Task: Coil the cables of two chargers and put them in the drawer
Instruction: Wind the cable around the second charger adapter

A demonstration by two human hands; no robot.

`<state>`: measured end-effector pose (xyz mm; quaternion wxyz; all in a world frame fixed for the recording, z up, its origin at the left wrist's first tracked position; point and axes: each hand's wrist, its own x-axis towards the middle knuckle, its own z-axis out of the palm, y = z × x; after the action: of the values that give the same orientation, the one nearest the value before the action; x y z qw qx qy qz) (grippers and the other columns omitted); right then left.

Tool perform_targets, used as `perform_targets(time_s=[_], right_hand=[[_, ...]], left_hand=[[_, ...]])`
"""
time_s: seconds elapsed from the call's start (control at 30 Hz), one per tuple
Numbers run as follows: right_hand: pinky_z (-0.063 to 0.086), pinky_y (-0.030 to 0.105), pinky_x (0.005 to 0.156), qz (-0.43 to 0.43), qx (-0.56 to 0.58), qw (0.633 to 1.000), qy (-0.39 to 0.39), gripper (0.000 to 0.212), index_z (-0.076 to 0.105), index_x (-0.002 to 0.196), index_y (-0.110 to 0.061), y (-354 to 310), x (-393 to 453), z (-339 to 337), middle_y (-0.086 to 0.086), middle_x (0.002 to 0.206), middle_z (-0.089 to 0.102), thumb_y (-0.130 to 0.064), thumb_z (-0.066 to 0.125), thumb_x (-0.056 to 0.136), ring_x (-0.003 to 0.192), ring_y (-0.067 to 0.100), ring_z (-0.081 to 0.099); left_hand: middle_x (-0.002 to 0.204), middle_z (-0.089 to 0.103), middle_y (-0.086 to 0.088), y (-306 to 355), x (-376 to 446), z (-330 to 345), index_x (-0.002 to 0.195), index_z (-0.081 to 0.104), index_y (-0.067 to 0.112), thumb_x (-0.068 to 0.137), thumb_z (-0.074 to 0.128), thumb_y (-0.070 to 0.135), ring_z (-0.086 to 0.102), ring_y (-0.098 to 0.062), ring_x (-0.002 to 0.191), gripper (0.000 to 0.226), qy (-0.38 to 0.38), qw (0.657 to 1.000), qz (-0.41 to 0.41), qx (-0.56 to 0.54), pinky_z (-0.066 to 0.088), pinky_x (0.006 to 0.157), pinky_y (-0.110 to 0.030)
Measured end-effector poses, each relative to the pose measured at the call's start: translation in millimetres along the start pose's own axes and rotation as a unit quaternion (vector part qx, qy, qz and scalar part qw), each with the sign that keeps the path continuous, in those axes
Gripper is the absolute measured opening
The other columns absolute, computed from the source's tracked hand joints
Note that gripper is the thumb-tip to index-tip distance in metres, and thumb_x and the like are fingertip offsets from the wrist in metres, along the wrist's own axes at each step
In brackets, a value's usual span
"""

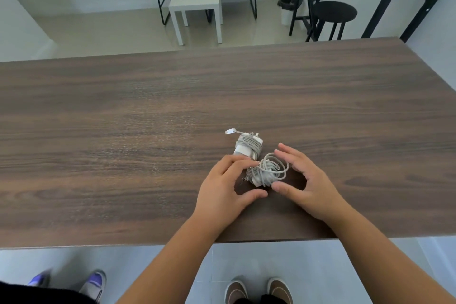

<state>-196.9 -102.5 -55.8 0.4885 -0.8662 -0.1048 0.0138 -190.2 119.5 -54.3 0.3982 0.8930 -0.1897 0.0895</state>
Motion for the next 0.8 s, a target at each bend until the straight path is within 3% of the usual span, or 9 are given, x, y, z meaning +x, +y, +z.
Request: perform_targets(time_s=[0.1,0.2,0.3,0.43,0.57,0.7,0.8], right_hand=[[0.031,0.012,0.106,0.018,-0.01,0.997,0.07,0.04,0.062,0.123,-0.035,0,-5,4,-0.027,0.137,0.05,-0.05,0.05,0.088,0.128,-0.004,0.045],[0.034,0.007,0.099,0.017,-0.07,0.989,0.128,0.027,0.07,0.112,-0.029,2,-6,10,-0.024,0.12,0.061,-0.038,0.055,0.091,0.115,0.002,0.054],[0.033,0.002,0.093,0.038,-0.097,0.989,0.107,0.023,0.073,0.108,-0.027,0,-6,11,-0.023,0.109,0.063,-0.027,0.07,0.086,0.108,0.005,0.057],[0.042,0.009,0.084,0.057,-0.069,0.994,0.06,0.027,0.072,0.11,-0.025,-5,-5,6,-0.02,0.102,0.063,-0.026,0.074,0.083,0.095,-0.001,0.058],[0.043,0.008,0.069,0.081,-0.017,0.996,0.038,0.029,0.07,0.11,-0.027,-6,-1,4,-0.013,0.091,0.063,-0.021,0.075,0.082,0.078,0.0,0.057],[0.054,0.023,0.079,0.108,0.055,0.992,0.034,0.03,0.071,0.109,-0.023,-7,0,6,-0.003,0.093,0.07,-0.014,0.076,0.08,0.084,0.013,0.066],[0.056,0.024,0.084,0.119,0.079,0.989,0.029,0.033,0.07,0.111,-0.019,-6,0,7,-0.002,0.097,0.071,-0.01,0.076,0.08,0.087,0.013,0.068]], left_hand=[[0.117,0.057,0.02,5,-3,6,0.113,0.066,0.036,0.077,0.07,0.059,0.059,-0.003,0.108,0.043,0.025,0.998,-0.037,-0.037,0.055,0.079,-0.028],[0.11,0.059,0.021,14,-7,15,0.105,0.069,0.036,0.079,0.066,0.059,0.061,-0.003,0.098,0.034,0.053,0.991,-0.102,-0.068,0.055,0.073,-0.029],[0.102,0.062,0.019,24,-7,21,0.098,0.07,0.035,0.078,0.071,0.054,0.063,-0.001,0.09,0.027,0.087,0.976,-0.17,-0.106,0.055,0.071,-0.027],[0.1,0.064,0.019,32,-3,24,0.094,0.065,0.039,0.069,0.081,0.054,0.062,0.004,0.089,0.032,0.085,0.966,-0.22,-0.102,0.05,0.074,-0.015],[0.101,0.064,0.02,33,0,24,0.093,0.058,0.04,0.067,0.082,0.051,0.063,0.002,0.09,0.036,0.066,0.965,-0.243,-0.07,0.056,0.079,-0.028],[0.104,0.061,0.02,34,2,21,0.107,0.054,0.047,0.073,0.074,0.048,0.062,-0.001,0.093,0.04,0.034,0.975,-0.212,-0.06,0.056,0.083,-0.036],[0.114,0.051,0.015,34,1,21,0.122,0.054,0.057,0.086,0.063,0.042,0.056,-0.002,0.084,0.04,-0.017,0.989,-0.147,0.013,0.052,0.079,-0.027]])
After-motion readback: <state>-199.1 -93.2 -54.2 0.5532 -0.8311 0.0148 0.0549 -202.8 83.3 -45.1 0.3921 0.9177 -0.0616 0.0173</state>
